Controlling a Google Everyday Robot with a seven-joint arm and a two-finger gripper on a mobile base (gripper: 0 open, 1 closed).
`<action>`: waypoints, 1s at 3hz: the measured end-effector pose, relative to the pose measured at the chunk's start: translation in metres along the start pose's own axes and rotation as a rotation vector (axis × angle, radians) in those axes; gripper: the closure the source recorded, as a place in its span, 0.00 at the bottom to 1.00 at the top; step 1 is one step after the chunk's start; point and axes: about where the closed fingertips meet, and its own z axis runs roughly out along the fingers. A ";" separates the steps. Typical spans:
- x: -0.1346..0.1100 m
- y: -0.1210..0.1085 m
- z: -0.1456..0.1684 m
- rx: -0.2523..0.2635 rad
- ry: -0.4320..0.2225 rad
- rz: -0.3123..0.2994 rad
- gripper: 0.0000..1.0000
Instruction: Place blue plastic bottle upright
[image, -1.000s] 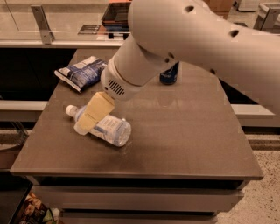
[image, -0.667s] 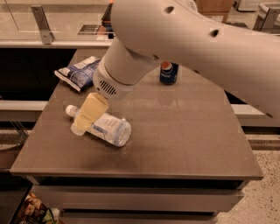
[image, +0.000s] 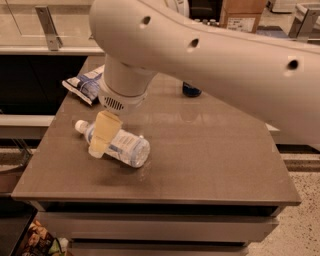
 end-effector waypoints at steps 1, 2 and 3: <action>0.005 0.004 0.012 0.012 0.057 -0.015 0.00; 0.013 0.011 0.015 0.023 0.128 -0.020 0.00; 0.021 0.017 0.014 0.027 0.222 -0.015 0.00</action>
Offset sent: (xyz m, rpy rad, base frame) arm -0.0214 -0.0100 -0.0349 -0.2424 0.0618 -0.0316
